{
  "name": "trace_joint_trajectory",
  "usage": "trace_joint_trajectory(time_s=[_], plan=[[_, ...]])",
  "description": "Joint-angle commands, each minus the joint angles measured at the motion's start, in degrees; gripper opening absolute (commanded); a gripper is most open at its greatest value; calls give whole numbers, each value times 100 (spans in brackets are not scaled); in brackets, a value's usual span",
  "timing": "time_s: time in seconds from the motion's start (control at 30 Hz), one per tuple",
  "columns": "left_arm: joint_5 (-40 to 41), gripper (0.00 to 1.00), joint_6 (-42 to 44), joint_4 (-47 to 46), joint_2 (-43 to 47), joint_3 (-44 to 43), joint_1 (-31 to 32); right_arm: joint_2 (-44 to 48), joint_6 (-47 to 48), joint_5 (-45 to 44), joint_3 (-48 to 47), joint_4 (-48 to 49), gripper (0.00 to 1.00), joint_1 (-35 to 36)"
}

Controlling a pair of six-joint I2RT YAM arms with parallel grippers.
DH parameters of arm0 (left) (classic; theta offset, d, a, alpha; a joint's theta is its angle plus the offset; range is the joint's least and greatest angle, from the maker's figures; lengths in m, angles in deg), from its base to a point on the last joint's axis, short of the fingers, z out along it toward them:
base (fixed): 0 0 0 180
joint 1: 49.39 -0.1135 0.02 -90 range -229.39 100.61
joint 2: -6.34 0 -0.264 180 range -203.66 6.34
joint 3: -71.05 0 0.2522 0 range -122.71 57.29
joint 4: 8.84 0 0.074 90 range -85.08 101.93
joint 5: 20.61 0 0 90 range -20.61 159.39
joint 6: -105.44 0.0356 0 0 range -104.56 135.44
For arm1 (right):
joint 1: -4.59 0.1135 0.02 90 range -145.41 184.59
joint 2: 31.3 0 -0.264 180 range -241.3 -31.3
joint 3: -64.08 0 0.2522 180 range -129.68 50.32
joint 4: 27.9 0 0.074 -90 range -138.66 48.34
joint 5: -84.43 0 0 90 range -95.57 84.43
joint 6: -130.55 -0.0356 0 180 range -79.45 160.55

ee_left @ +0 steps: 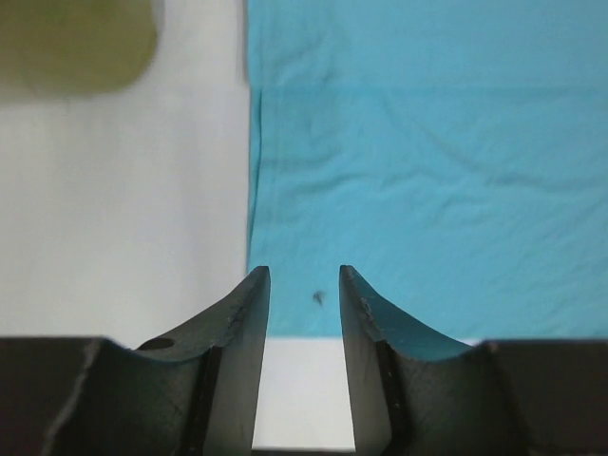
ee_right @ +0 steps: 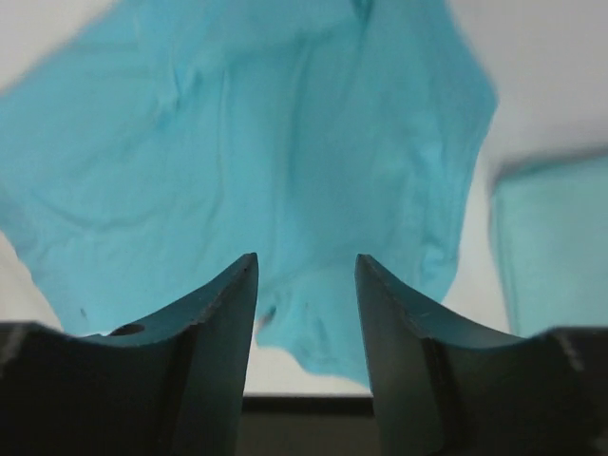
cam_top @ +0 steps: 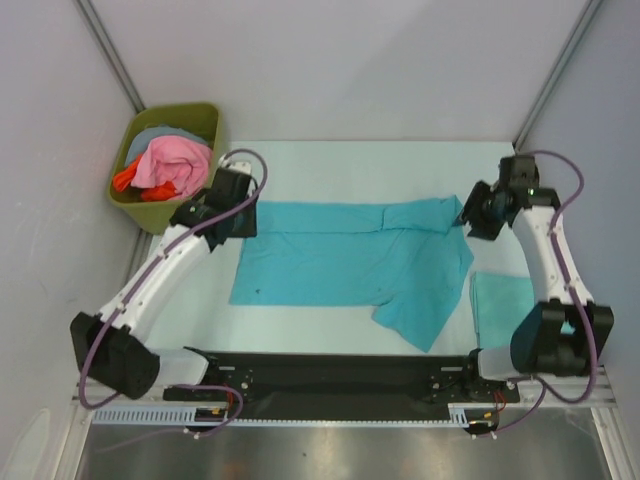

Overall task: Fold and stack the t-shirts
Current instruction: Fold the tshirt

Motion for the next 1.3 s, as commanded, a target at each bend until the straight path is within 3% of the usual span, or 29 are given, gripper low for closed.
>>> trace_joint_trajectory(time_s=[0.0, 0.1, 0.27, 0.43, 0.53, 0.63, 0.83, 1.0, 1.27], plan=[[-680, 40, -512, 118, 491, 1043, -273, 1147, -99, 788, 1196, 360, 50, 169], [-1175, 41, -749, -93, 1009, 1879, -897, 1642, -90, 1009, 2108, 238, 41, 248], [-1527, 48, -943, -137, 1204, 2566, -1811, 2364, -327, 1396, 3254, 158, 25, 231], [-2185, 44, -1285, -382, 633, 2708, -2583, 2549, -476, 1440, 3616, 202, 23, 117], [-2529, 35, -1759, -742, 352, 3015, -2823, 2497, -600, 1598, 3686, 220, 23, -190], [-2784, 32, -2162, -1015, 447, 3489, -2815, 2357, -705, 1633, 3608, 343, 24, -366], [-2310, 38, -2446, -885, 624, 3790, -2823, 1882, -793, 1704, 3212, 369, 25, -578], [-2100, 42, -2463, -919, 615, 3851, -2823, 2013, -960, 1598, 3544, 509, 26, -631], [-2143, 37, -2279, -1060, 246, 3816, -2841, 2066, -1416, 1309, 3949, 580, 27, -648]])
